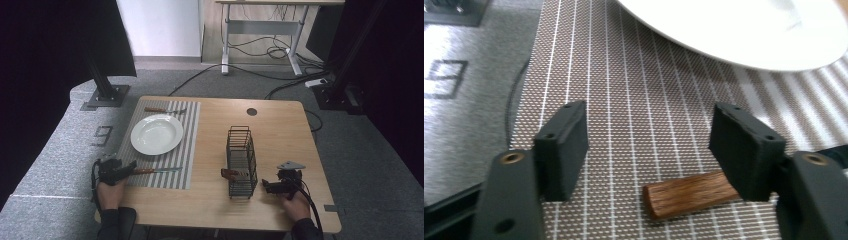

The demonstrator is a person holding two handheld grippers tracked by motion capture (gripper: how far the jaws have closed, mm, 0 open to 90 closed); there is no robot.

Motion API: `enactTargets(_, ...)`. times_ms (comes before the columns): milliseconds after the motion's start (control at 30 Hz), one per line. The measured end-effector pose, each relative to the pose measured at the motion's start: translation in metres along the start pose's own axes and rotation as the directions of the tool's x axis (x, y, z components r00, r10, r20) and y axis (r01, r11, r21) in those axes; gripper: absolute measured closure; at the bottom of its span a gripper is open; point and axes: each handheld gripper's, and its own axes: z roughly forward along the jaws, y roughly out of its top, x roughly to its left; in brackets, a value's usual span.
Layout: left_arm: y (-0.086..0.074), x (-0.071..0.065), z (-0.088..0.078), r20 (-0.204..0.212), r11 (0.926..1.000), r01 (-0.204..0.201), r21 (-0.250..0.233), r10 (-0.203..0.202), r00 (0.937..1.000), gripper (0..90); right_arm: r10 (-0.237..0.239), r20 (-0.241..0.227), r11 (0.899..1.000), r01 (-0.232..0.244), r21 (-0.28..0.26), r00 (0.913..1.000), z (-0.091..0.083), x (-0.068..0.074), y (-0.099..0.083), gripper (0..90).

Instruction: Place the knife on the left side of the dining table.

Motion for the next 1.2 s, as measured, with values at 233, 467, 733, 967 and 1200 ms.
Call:
enactTargets(233,-0.001,-0.009,0.011,-0.02,0.9921,-0.084,0.093,0.086,0.9961,18.7,0.0,0.0,1.0,0.0,0.0,1.0,0.0,0.0,0.0,0.0)
enactTargets(467,0.0,-0.014,0.014,-0.036,0.9859,-0.123,0.114,0.128,0.9912,15.5,0.001,0.0,1.0,-0.001,0.0,1.0,0.0,0.0,0.0,0.0)
enactTargets(733,0.0,-0.014,0.014,-0.035,0.9859,-0.123,0.114,0.128,0.9912,15.5,0.0,0.0,1.0,0.0,0.0,1.0,0.0,0.0,0.0,0.0)
enactTargets(967,0.0,-0.014,0.014,-0.035,0.9859,-0.123,0.114,0.128,0.9912,15.5,0.0,0.0,1.0,0.0,0.0,1.0,0.0,0.0,0.0,0.0)
enactTargets(1200,0.0,-0.013,0.013,-0.03,0.9869,-0.118,0.11,0.122,0.9921,15.7,0.0,0.0,1.0,0.0,0.0,1.0,0.0,0.0,0.0,0.0)
